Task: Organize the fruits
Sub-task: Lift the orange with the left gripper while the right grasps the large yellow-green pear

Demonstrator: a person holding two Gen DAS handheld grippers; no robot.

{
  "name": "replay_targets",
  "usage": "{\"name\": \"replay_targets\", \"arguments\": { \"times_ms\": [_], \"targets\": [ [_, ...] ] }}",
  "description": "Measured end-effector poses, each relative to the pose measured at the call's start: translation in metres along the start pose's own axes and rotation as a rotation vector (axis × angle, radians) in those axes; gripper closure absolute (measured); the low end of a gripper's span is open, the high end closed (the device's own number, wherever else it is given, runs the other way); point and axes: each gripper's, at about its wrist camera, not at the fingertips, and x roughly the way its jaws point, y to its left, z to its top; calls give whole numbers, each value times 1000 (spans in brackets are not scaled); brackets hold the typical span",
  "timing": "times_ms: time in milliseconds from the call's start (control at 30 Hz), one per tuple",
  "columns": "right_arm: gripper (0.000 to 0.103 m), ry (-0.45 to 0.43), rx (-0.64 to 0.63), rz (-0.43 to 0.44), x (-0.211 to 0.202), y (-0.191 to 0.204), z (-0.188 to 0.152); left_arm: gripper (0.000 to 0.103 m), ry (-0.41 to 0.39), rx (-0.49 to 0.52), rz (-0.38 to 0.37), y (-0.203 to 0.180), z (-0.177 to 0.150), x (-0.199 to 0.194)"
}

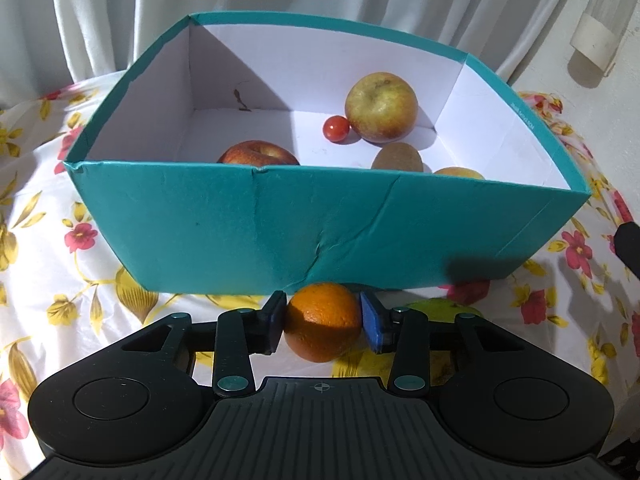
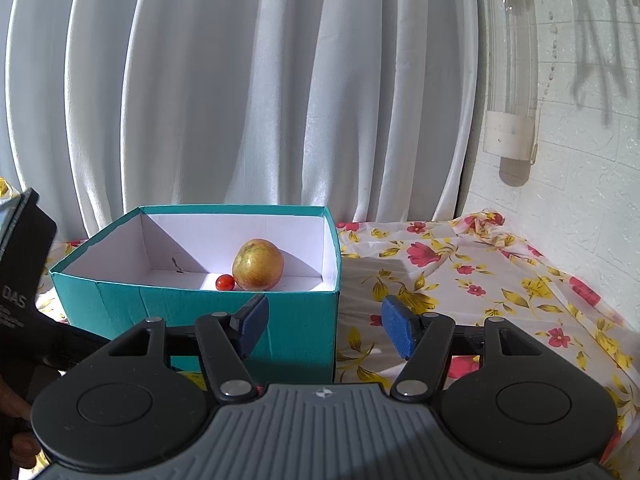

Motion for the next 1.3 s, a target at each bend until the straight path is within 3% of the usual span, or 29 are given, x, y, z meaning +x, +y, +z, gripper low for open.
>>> {"name": "replay_targets", "arguments": {
  "times_ms": [433, 600, 800, 900, 1067, 1300],
  "targets": [
    [37, 28, -37, 40, -5, 22, -12, 59, -98, 11, 74, 12, -3, -52],
    [20, 43, -54, 61, -11, 37, -21, 59, -121, 27, 73, 15, -7, -66],
    [15, 94, -81, 85, -6, 57, -36, 59, -139, 25, 77, 24, -9, -78],
    [4, 118, -92, 88, 1, 66, -44, 59, -141, 22, 79, 29, -11, -82],
    [0, 130, -141, 125, 16, 83, -54, 59, -139, 19, 77, 35, -14, -86],
    [0, 148, -211, 113, 38, 104, -63, 59, -140, 19, 69, 40, -17, -88]
  ]
}}
